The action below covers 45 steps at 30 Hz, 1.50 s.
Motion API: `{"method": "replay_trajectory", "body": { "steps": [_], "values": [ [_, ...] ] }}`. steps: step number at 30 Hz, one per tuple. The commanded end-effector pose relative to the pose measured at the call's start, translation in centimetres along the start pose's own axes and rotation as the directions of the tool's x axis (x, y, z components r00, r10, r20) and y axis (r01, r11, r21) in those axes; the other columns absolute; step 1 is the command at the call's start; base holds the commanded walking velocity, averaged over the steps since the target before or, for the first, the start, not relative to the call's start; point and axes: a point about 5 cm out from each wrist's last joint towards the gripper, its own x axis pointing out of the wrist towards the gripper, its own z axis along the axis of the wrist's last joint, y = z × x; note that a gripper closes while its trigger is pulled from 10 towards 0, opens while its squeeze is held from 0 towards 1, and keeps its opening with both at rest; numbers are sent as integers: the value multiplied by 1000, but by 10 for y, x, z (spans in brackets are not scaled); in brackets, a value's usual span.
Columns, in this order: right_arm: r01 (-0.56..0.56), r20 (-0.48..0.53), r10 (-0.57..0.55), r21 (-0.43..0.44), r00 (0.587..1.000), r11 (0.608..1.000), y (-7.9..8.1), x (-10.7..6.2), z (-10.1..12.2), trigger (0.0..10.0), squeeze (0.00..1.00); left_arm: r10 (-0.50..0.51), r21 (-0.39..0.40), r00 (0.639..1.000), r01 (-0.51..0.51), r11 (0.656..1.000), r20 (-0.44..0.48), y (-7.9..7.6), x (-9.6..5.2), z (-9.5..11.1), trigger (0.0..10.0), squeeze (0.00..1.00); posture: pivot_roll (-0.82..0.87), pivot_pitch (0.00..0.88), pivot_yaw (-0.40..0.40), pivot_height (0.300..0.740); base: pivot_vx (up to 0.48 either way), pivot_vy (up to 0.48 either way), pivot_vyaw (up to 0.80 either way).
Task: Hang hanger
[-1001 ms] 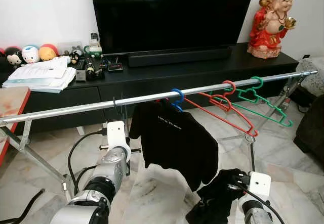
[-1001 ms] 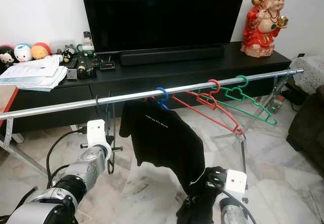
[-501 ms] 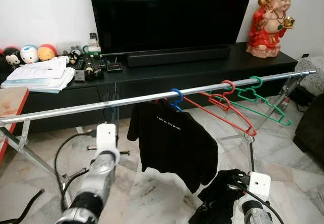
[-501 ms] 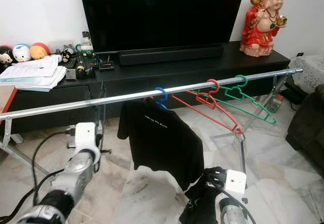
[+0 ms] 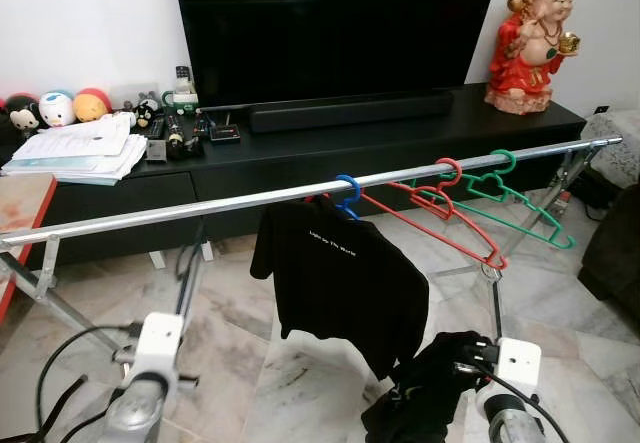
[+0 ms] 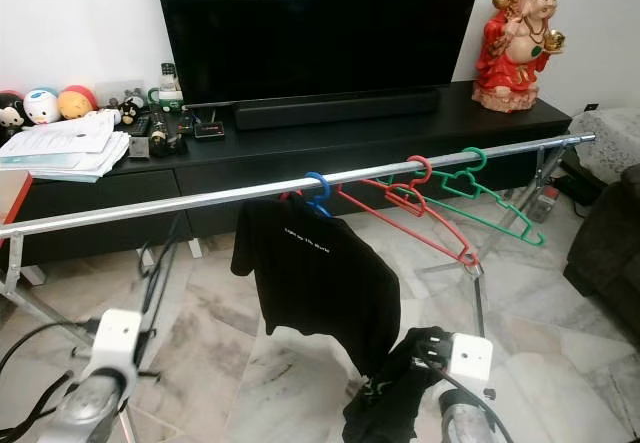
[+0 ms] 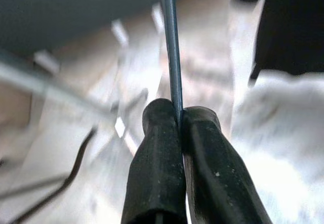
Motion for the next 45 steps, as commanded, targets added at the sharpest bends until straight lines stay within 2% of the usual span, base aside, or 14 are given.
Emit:
{"method": "replay_trajectory", "body": {
  "steps": [1,5,8,14,18,22,27,31,34,36,38,39,40,45],
  "values": [
    [3,71,-3,6,997,1000,0,5,15,10000,0,-4,-8,998,3,1000,-70,3,-3,-18,10000,0,54,0,3,740,0,0,0],
    [1,91,-2,11,996,1000,2,7,19,10000,0,-23,-44,989,16,999,-148,2,-7,-38,10000,0,48,0,9,740,0,0,0],
    [1,103,-2,16,995,1000,4,8,21,10000,0,-97,-78,989,88,993,-116,-7,-6,-35,10000,0,54,0,15,740,0,0,0],
    [-5,121,2,26,993,1000,10,8,23,10000,0,-207,-131,976,197,972,-66,-12,-5,-30,10000,0,48,0,35,740,0,0,0],
    [-4,128,1,29,992,1000,12,7,23,10000,0,-231,-113,971,224,968,-54,-11,-4,-28,10000,0,47,0,51,740,0,0,0],
    [3,136,-7,31,991,1000,13,5,22,10000,0,-189,-80,975,180,980,-117,-5,-4,-37,10000,0,41,0,62,740,0,0,0],
    [-3,147,0,20,989,1000,14,6,25,10000,0,-136,-104,967,116,988,-214,-4,-10,-57,10000,0,40,0,54,740,0,0,0],
    [-8,156,5,14,988,1000,14,8,29,10000,0,-104,-110,963,78,991,-250,-4,-14,-66,10000,0,30,0,48,740,0,0,0],
    [-10,161,9,8,987,1000,14,9,31,10000,0,-100,-148,987,80,986,-128,-6,-7,-46,10000,0,40,0,44,740,0,0,0],
    [-20,160,20,1,987,1000,16,9,32,10000,0,-88,-134,995,82,988,-41,-2,-1,-28,10000,0,45,0,45,740,0,0,0],
    [-23,160,23,-1,987,1000,16,9,32,10000,0,-84,-139,996,81,987,-18,-1,1,-23,10000,0,46,0,44,740,0,0,0],
    [-23,160,23,0,987,1000,17,9,32,10000,0,-97,-122,995,96,988,-4,0,1,-20,10000,0,49,0,43,740,0,0,0],
    [-24,158,24,0,987,1000,17,10,32,10000,0,-129,-65,991,130,989,23,-1,3,-14,10000,0,54,0,41,740,0,0,0],
    [-26,153,26,-1,988,1000,18,10,31,10000,0,-154,19,986,153,988,68,0,5,-3,10000,0,63,0,41,740,0,0,0]
  ]
}}
